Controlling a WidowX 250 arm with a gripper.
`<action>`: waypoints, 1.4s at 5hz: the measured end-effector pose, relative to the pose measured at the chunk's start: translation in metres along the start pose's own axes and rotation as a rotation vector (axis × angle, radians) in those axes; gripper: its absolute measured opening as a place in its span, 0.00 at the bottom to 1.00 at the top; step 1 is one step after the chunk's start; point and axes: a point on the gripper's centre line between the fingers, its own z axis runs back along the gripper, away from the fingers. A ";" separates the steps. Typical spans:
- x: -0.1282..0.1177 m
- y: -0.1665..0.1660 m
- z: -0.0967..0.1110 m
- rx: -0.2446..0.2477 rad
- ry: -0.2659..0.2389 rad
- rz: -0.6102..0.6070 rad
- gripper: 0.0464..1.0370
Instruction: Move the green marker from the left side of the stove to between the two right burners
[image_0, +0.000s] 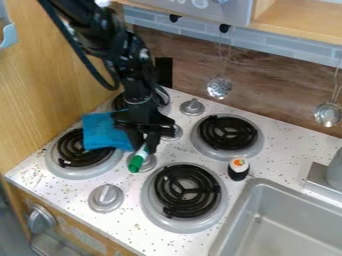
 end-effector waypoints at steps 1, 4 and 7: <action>0.012 -0.005 -0.013 0.009 0.002 0.020 0.32; 0.050 -0.028 -0.023 -0.002 -0.032 0.064 0.32; 0.064 -0.042 -0.042 0.019 -0.040 0.038 0.67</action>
